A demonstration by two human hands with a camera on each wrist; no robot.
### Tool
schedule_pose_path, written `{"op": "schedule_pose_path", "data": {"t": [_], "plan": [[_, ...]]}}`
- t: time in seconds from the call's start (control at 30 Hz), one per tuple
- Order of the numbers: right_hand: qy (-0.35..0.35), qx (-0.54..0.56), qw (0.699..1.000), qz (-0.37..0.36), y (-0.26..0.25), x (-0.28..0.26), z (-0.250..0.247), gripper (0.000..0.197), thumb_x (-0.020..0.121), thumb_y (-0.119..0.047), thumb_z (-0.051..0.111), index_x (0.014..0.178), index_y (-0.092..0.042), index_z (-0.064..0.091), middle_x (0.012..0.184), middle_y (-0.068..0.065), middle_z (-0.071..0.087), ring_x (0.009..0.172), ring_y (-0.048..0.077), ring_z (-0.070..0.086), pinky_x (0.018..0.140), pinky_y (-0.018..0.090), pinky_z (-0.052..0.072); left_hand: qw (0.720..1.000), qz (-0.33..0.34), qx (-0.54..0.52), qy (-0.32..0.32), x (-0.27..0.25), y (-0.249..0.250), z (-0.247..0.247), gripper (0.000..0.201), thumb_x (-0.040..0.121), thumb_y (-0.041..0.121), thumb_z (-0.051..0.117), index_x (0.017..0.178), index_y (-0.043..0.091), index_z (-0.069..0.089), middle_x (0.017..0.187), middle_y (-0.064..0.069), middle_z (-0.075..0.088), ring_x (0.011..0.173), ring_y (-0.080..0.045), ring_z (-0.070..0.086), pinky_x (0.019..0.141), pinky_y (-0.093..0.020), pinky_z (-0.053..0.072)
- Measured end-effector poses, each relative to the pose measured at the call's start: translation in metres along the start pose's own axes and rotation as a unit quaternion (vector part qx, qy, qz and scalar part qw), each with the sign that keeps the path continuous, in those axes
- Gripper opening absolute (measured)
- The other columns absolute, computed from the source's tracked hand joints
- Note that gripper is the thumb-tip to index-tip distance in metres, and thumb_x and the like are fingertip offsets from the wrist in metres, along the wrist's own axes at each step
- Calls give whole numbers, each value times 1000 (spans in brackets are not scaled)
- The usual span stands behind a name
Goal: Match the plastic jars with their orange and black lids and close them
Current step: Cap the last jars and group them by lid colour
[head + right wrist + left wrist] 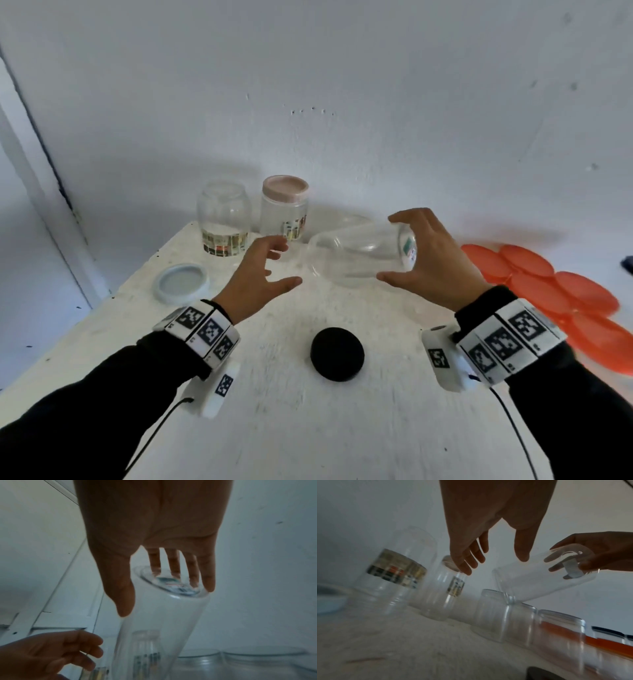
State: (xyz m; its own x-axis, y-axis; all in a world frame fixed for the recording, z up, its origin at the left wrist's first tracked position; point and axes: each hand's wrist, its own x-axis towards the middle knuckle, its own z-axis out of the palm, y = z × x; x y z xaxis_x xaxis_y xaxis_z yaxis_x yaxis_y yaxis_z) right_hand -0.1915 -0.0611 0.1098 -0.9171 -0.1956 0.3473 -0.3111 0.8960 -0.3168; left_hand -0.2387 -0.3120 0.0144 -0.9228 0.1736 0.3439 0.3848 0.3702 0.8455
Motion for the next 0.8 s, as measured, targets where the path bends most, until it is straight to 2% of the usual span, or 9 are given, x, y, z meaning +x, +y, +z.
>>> {"op": "schedule_pose_path", "data": {"t": [0.07, 0.13, 0.17, 0.23, 0.27, 0.37, 0.47, 0.63, 0.8], "plan": [[29, 2, 999, 38, 15, -12, -6, 76, 67, -26, 81, 127, -11, 37, 128, 0, 40, 114, 19, 42, 83, 27, 38, 999, 7, 14, -45, 1, 5, 19, 47, 77, 17, 73, 116, 18, 47, 115, 3, 51, 105, -10, 49, 77, -13, 39], [49, 0, 996, 71, 28, -22, -10, 75, 66, -27, 80, 123, -8, 34, 119, 0, 40, 112, 20, 42, 83, 31, 40, 991, 19, 45, -125, 1, 7, 37, 40, 78, 17, 72, 110, 20, 49, 112, 2, 53, 103, -11, 49, 77, -13, 38], [55, 4, 995, 83, 34, -27, -11, 74, 65, -26, 81, 119, -7, 34, 114, -1, 38, 111, 21, 42, 84, 31, 40, 982, 25, 66, -174, 0, 9, 44, 42, 78, 19, 72, 113, 21, 48, 114, 2, 52, 104, -11, 48, 78, -11, 37], [67, 19, 993, 96, 46, -38, -14, 71, 62, -24, 83, 111, -8, 34, 111, 0, 33, 109, 25, 43, 84, 29, 39, 954, 27, 114, -275, -2, 12, 57, 61, 78, 24, 73, 129, 22, 39, 123, 6, 44, 112, -8, 41, 86, -6, 32], [72, 24, 992, 101, 51, -43, -15, 71, 61, -24, 83, 108, -9, 33, 110, 1, 31, 108, 27, 43, 86, 31, 40, 936, 25, 144, -321, -3, 14, 63, 73, 78, 27, 73, 137, 22, 30, 128, 8, 37, 119, -8, 36, 93, -8, 28], [73, 35, 990, 115, 63, -58, -18, 81, 59, -26, 84, 121, -11, 34, 113, -1, 26, 111, 26, 39, 96, 36, 42, 882, 31, 233, -409, -6, 18, 76, 96, 76, 34, 74, 146, 23, 9, 145, 7, 18, 134, -13, 18, 109, -24, 21], [78, 62, 985, 139, 71, -67, -20, 89, 59, -31, 85, 131, -15, 37, 116, -3, 25, 114, 25, 41, 98, 36, 42, 854, 44, 271, -442, -9, 17, 84, 103, 71, 35, 78, 146, 23, 8, 150, 3, 6, 139, -17, 9, 113, -31, 17], [92, 55, 983, 151, 75, -76, -19, 87, 62, -50, 79, 133, -16, 42, 122, -1, 40, 107, 15, 48, 86, 27, 43, 828, 36, 302, -472, -10, 16, 91, 114, 59, 51, 78, 146, 27, 8, 152, 0, 1, 140, -19, 4, 114, -37, 14], [109, 92, 977, 157, 79, -78, -14, 84, 65, -44, 79, 134, -12, 43, 115, -5, 40, 104, 13, 47, 87, 22, 39, 816, 31, 332, -472, -9, 16, 97, 106, 67, 34, 81, 146, 28, 10, 151, 0, 5, 138, -24, 11, 114, -43, 20]]}}
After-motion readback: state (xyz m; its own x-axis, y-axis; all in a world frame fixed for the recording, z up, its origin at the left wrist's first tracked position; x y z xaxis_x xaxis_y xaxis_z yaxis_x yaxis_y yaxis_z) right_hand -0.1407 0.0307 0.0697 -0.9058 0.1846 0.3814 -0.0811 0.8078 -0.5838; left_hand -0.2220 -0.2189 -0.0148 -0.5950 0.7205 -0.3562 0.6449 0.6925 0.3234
